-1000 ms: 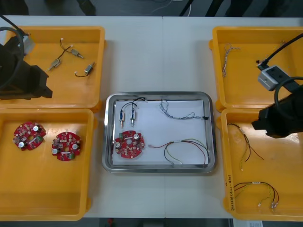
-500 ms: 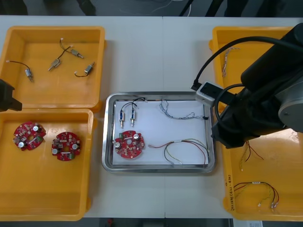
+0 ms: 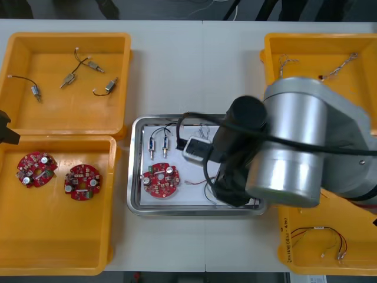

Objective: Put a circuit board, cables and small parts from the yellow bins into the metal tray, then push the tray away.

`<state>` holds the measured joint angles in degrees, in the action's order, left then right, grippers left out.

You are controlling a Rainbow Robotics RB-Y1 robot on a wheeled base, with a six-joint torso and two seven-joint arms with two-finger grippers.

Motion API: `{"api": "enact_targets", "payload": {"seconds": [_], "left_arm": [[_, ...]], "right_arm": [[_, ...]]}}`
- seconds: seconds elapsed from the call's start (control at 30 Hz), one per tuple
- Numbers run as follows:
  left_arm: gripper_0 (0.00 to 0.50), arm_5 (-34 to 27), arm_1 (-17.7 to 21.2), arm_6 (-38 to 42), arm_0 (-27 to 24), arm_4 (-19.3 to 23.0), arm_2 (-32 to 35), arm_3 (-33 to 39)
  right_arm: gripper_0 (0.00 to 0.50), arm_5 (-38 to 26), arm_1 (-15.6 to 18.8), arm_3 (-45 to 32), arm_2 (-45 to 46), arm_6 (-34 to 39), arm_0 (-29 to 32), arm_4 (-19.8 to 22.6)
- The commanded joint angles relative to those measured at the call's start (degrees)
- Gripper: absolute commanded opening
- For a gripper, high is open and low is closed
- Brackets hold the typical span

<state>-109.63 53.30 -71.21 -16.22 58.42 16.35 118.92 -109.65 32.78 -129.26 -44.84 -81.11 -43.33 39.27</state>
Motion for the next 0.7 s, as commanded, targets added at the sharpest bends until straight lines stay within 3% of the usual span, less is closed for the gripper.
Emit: {"api": "enact_targets", "payload": {"seconds": [0.03, 0.3, 0.7], "left_arm": [[0.5, -0.37, 2.69, 0.54, 0.67, -0.32, 1.58, 1.58], [0.5, -0.37, 2.69, 0.54, 0.67, -0.32, 1.58, 1.58], [0.5, -0.37, 2.69, 0.54, 0.67, -0.32, 1.58, 1.58]], "right_arm": [[0.5, 2.51, -3.6, 1.12, -7.9, -2.74, -1.67, -3.68], [0.5, 8.75, -5.18, 4.81, -15.02, -4.06, -1.67, -5.87], [0.5, 11.12, -8.08, 11.14, -21.34, -5.64, -1.67, -11.5]]}}
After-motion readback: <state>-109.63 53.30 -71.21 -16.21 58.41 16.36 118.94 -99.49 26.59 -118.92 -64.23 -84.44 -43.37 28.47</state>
